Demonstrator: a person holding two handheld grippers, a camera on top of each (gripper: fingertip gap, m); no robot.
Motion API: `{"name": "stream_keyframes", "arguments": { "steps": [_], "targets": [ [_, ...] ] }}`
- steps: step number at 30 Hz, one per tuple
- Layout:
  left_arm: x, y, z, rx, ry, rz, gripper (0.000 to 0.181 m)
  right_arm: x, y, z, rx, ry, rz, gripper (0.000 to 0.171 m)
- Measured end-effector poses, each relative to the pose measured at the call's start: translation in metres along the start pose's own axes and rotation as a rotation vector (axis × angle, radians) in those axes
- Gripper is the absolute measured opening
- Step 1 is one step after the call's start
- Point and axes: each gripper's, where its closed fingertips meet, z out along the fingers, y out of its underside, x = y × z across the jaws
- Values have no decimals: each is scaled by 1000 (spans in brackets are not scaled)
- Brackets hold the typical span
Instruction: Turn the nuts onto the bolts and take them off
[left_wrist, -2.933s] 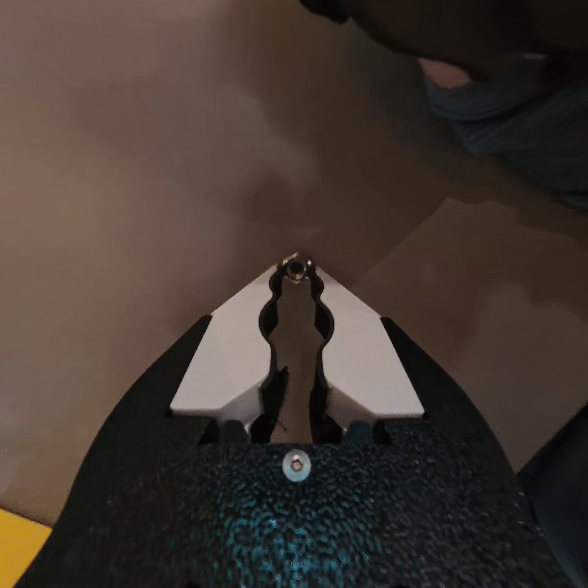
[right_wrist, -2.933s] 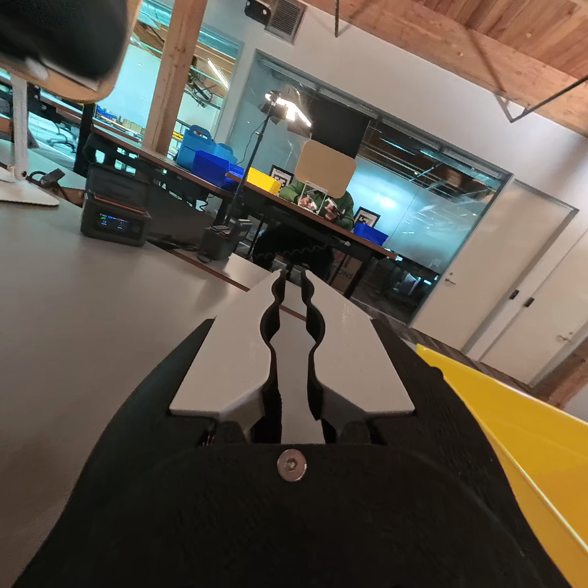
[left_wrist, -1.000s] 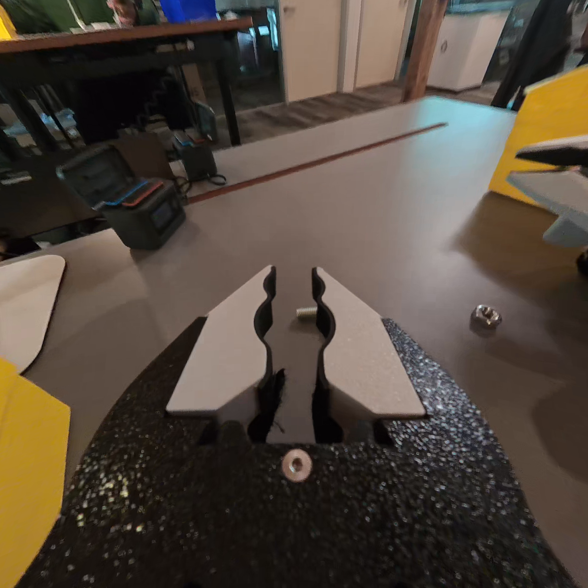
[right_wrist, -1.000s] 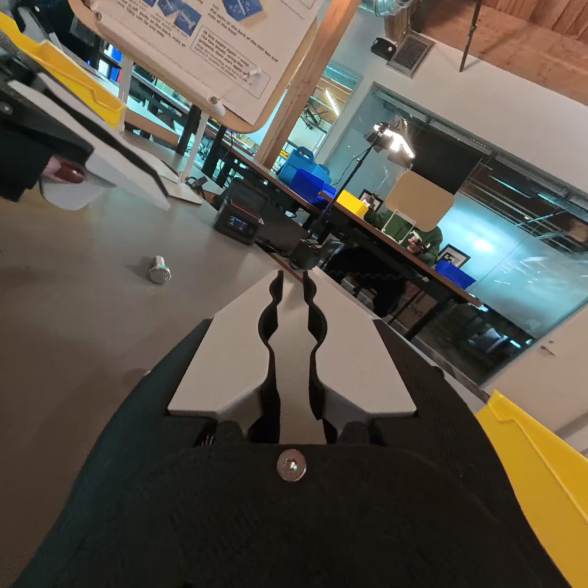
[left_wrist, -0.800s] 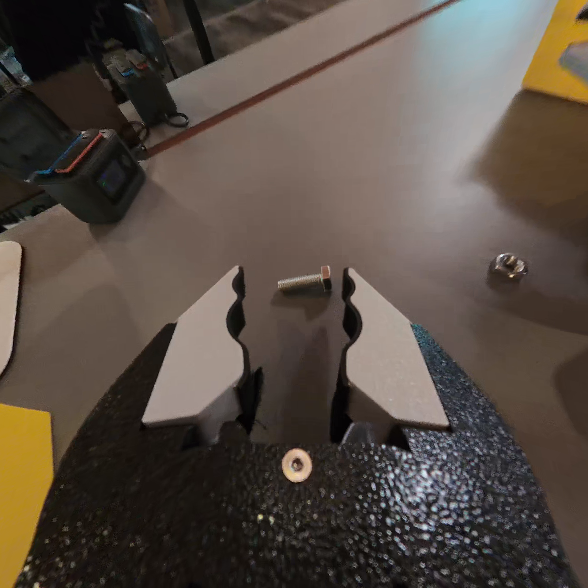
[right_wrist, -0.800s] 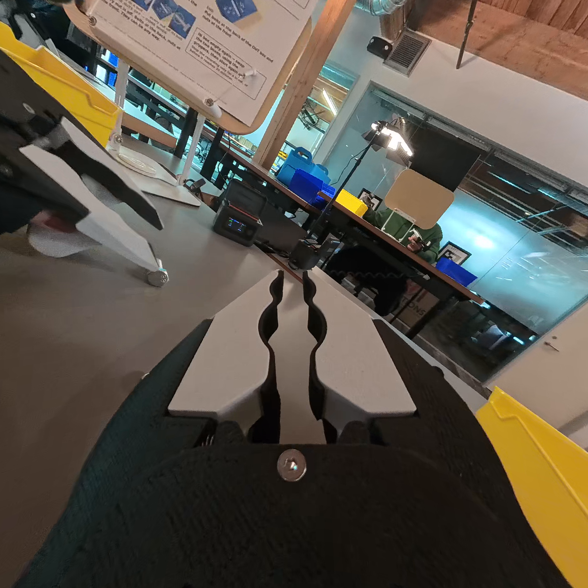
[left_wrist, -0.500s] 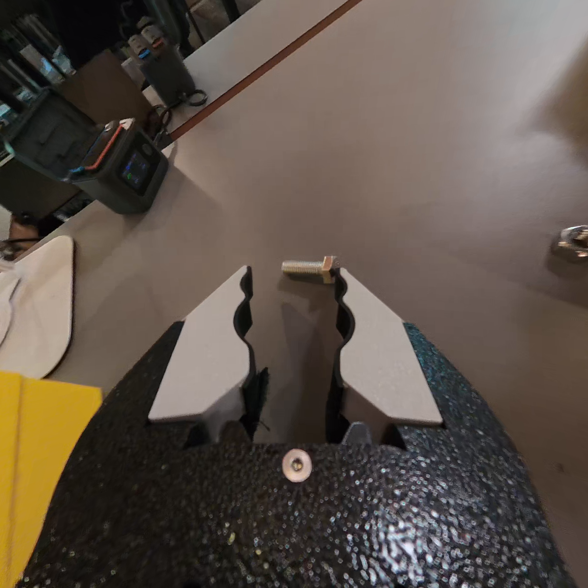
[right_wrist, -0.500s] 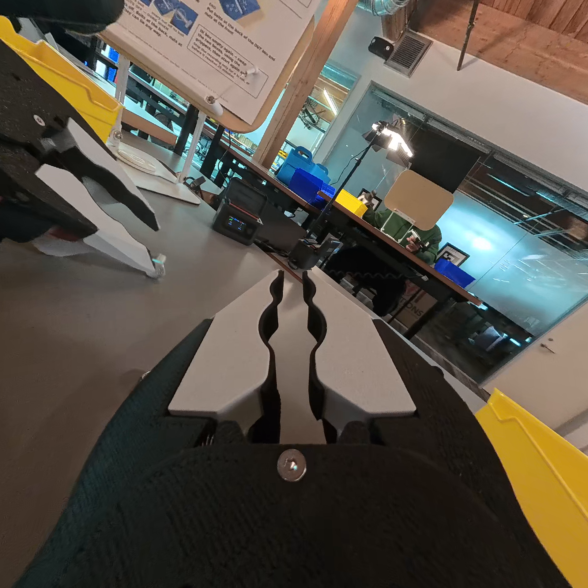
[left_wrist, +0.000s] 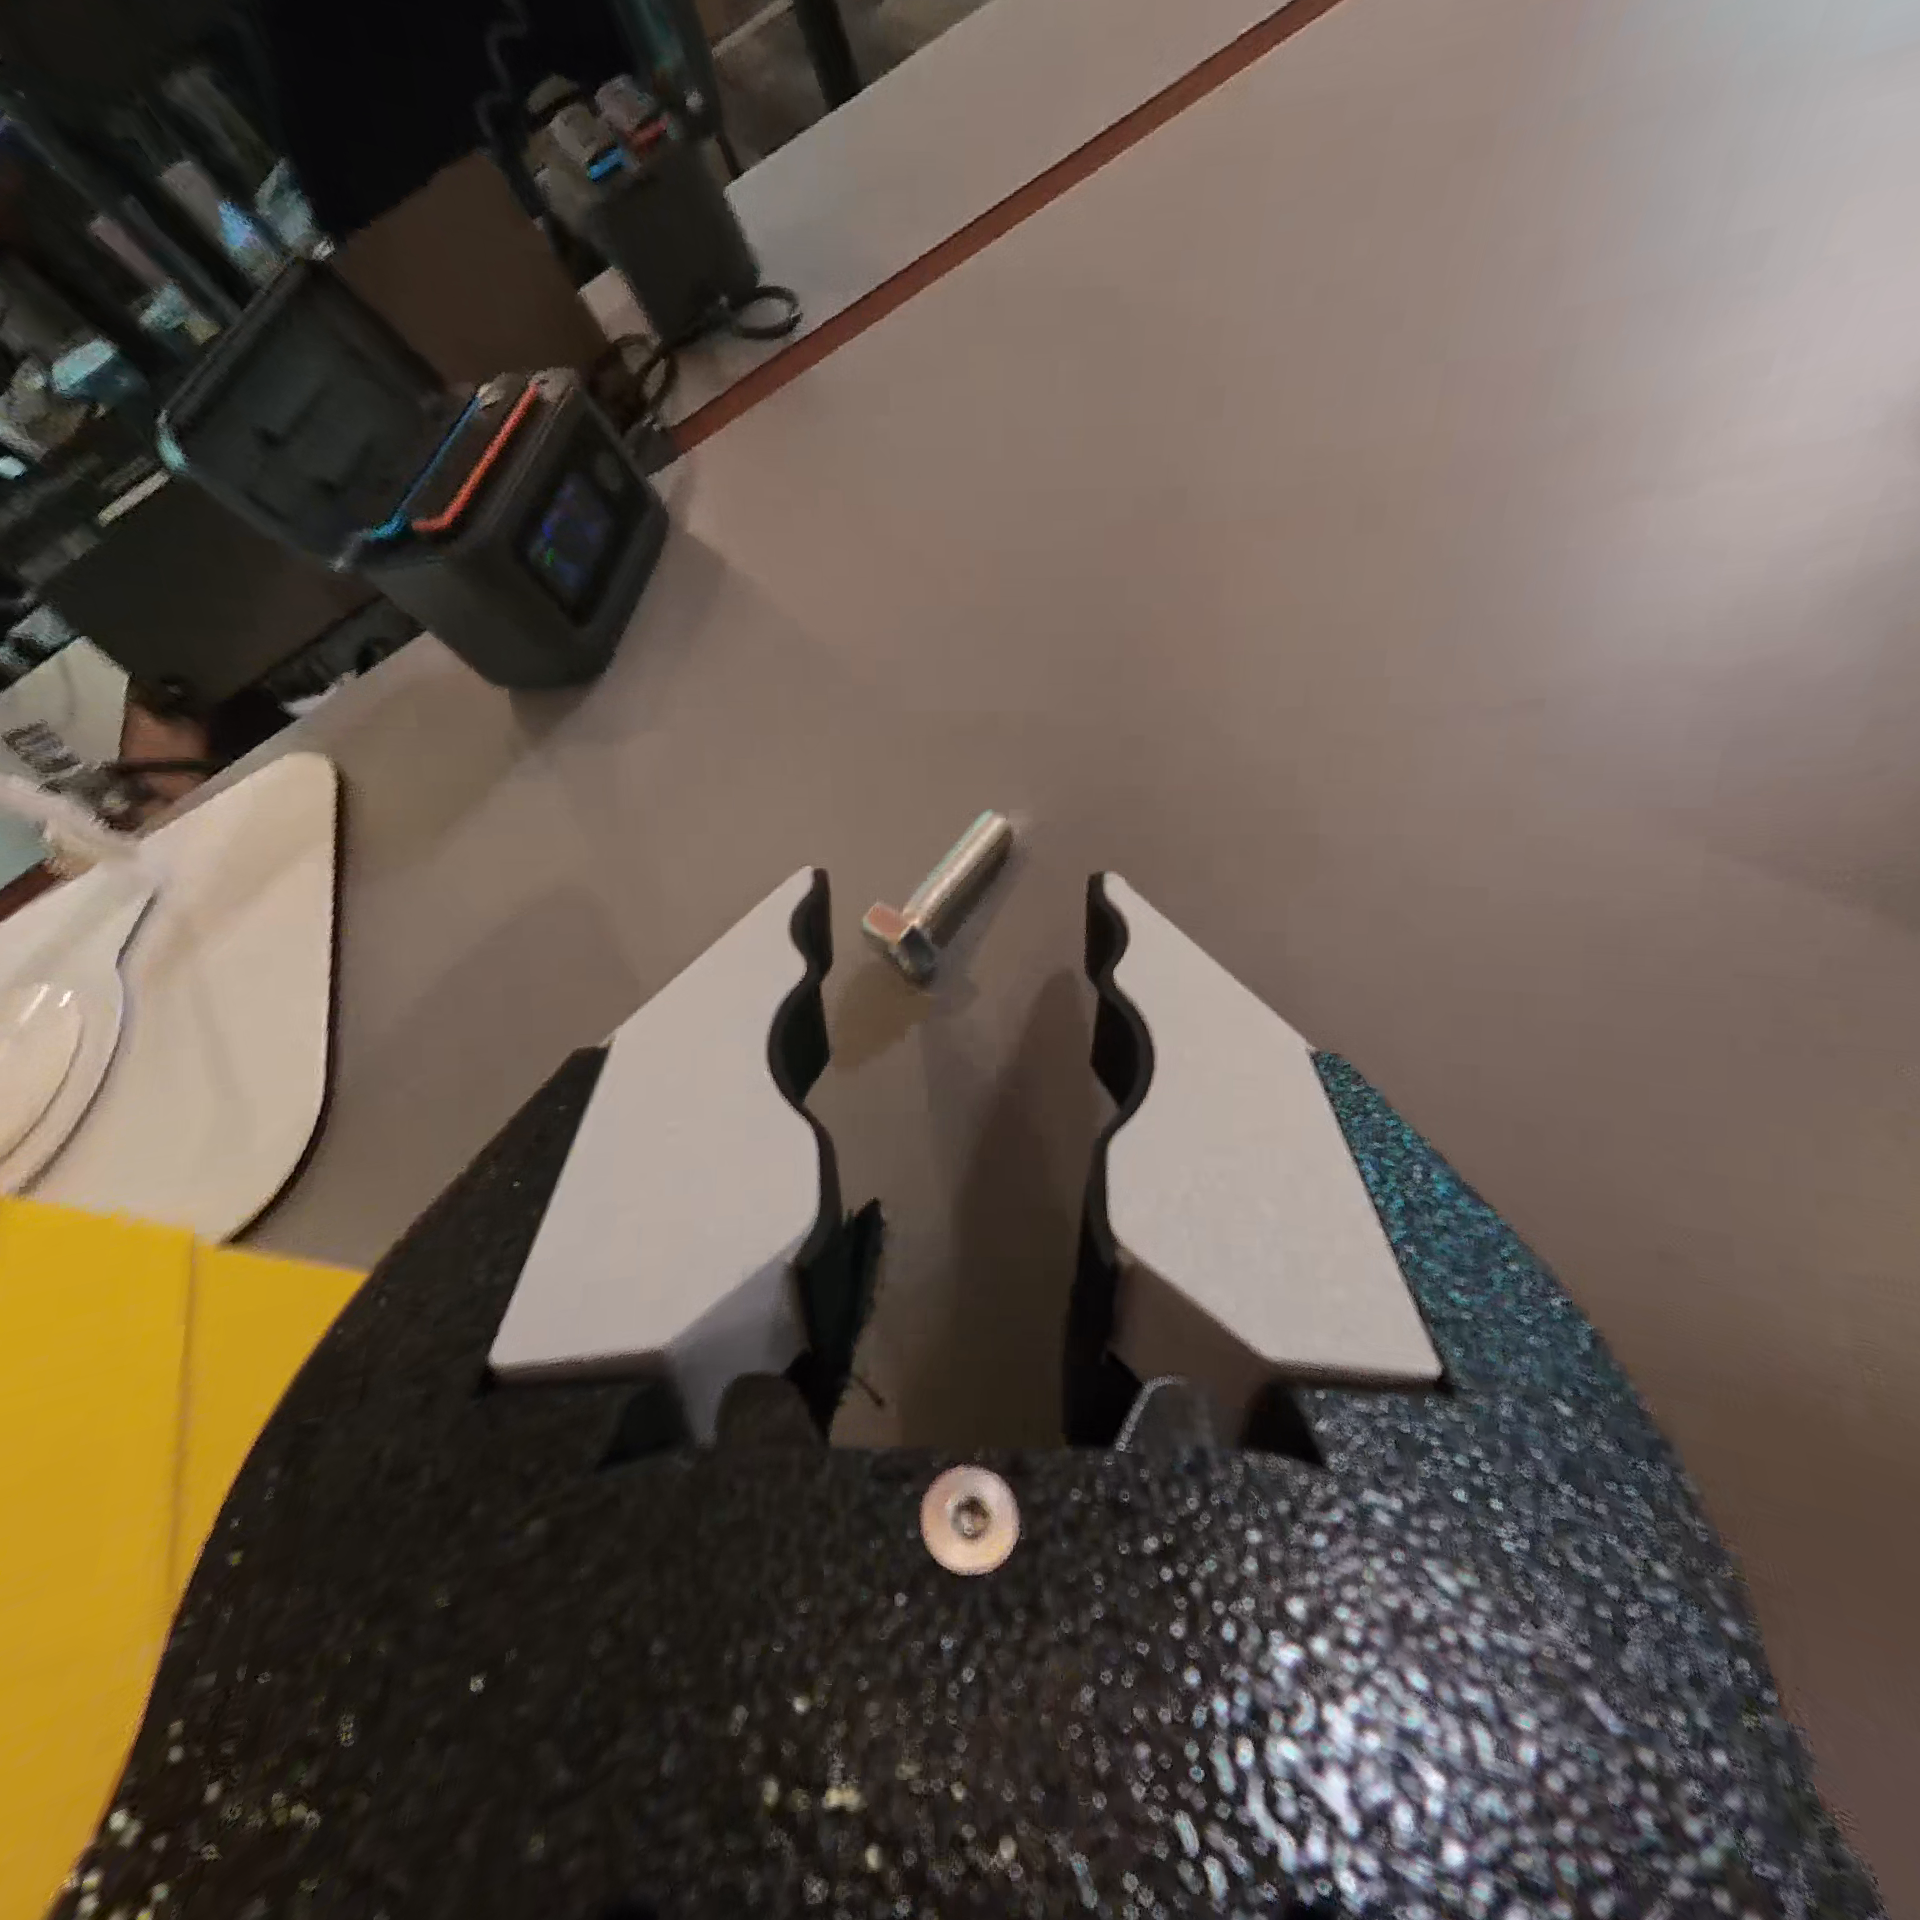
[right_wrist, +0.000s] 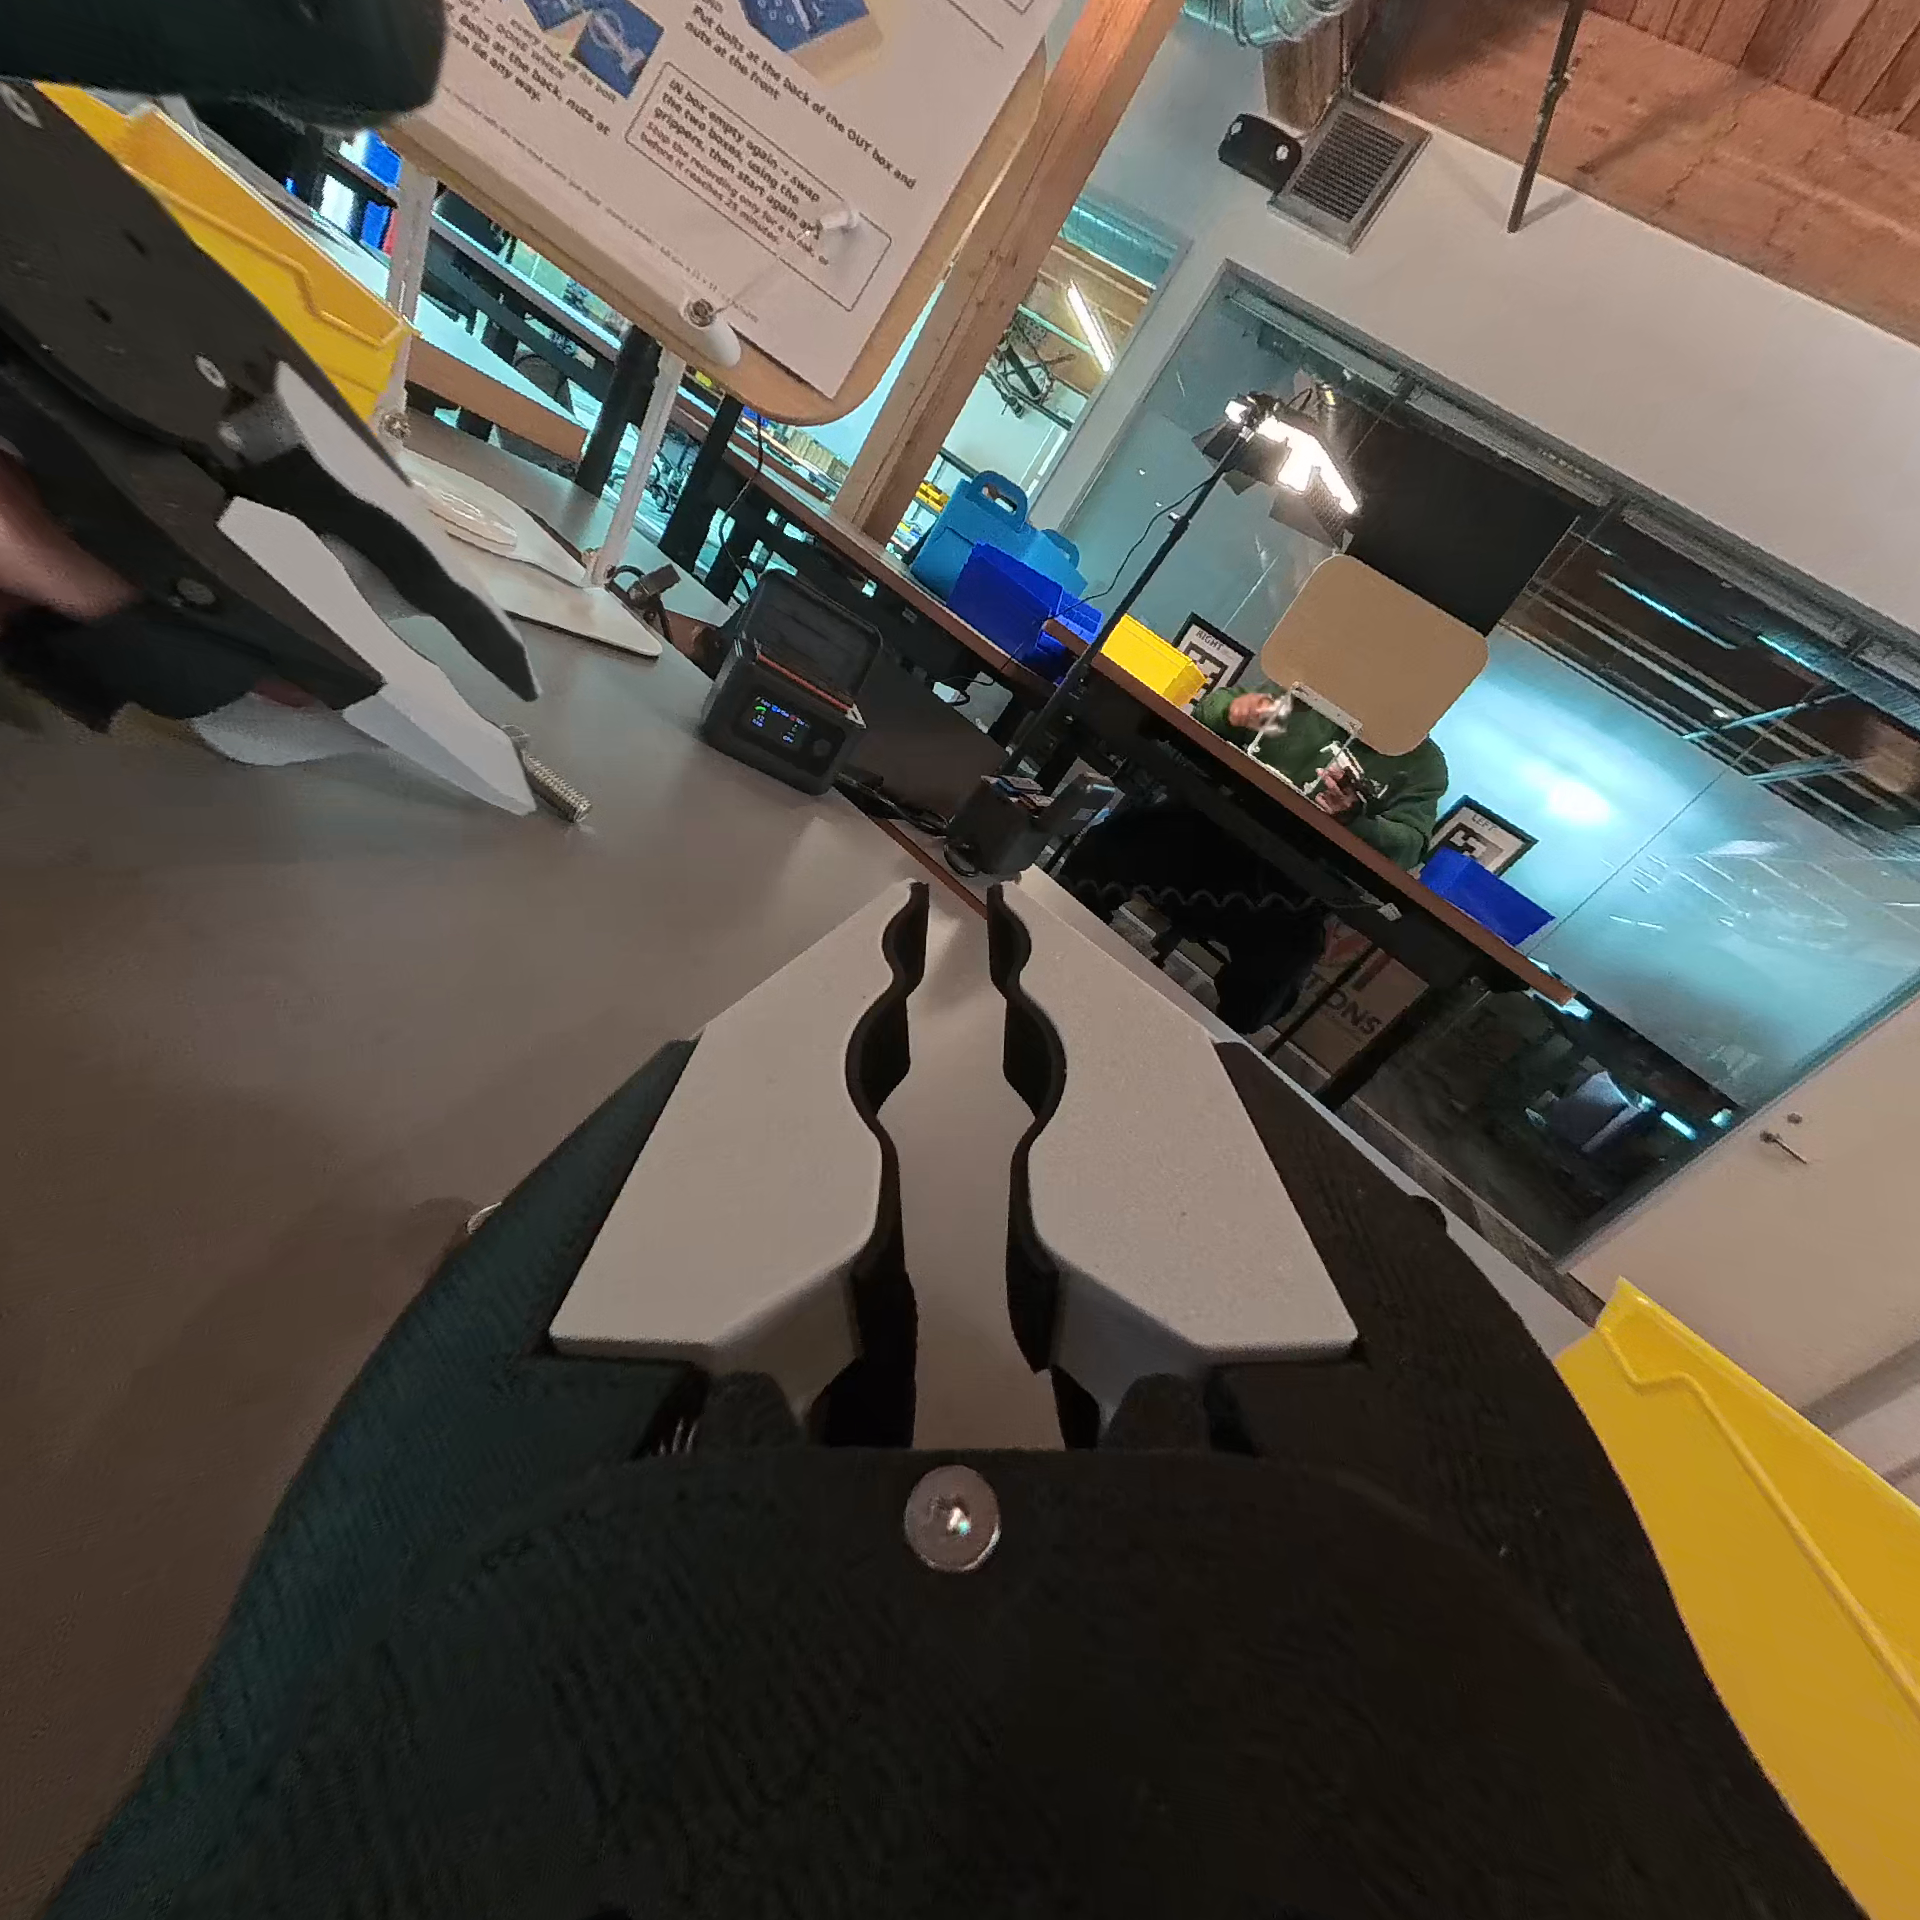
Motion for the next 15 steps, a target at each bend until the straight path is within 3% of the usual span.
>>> {"name": "stream_keyframes", "arguments": {
  "steps": [15],
  "targets": [
    [-11,9,17,-65,226,-135,38,-2,0,1,-2,-6,-11,10]
  ]
}}
